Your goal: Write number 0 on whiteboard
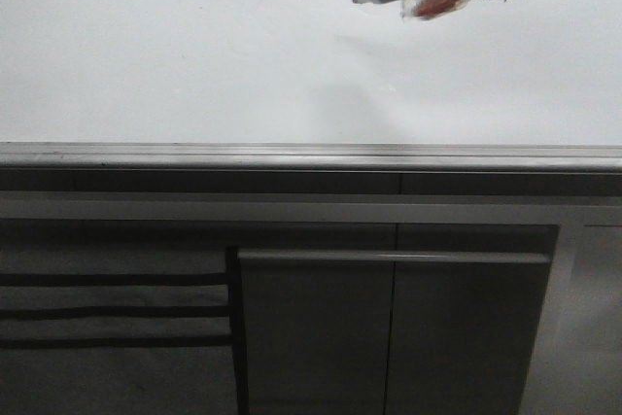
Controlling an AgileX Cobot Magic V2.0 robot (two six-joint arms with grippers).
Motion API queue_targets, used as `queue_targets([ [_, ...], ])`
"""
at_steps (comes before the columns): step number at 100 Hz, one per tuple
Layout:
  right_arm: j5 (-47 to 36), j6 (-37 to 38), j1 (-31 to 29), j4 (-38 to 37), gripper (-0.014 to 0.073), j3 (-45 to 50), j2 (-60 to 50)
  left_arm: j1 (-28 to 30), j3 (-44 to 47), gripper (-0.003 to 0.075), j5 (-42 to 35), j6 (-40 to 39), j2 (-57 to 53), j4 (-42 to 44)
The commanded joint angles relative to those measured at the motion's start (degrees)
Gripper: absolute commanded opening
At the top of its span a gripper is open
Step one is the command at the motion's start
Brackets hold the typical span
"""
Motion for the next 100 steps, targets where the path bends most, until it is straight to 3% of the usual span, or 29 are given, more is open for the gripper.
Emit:
queue_targets([
  [1,-3.93,-0.81,0.05,2.45,-0.0027,-1.36,0.85,0.1,-1.55,0.0421,-3.82,-0.55,0.08,-1.63],
  [26,-4.17,-0.81,-0.05,4.1,-0.0027,-6.25,7.28,0.1,-1.55,0.0421,-4.27,-0.55,0.08,-1.63],
  [44,5.32,-0.7,-0.41,1.58,-0.0027,-11.43,14.89,0.1,-1.55,0.0421,-4.27,-0.55,0.08,-1.63],
  [55,10.66,1.99,-3.25,-1.78,-0.0027,-11.47,16.76,0.1,-1.55,0.0421,-4.27,-0.55,0.08,-1.63],
  [73,10.48,4.17,-8.7,-3.24,-0.0027,-13.04,12.82,0.1,-1.55,0.0421,-4.27,-0.55,0.08,-1.63],
  [100,11.13,4.17,-4.92,-2.83,-0.0027,-18.56,15.54,0.1,-1.55,0.0421,-4.27,-0.55,0.08,-1.63],
])
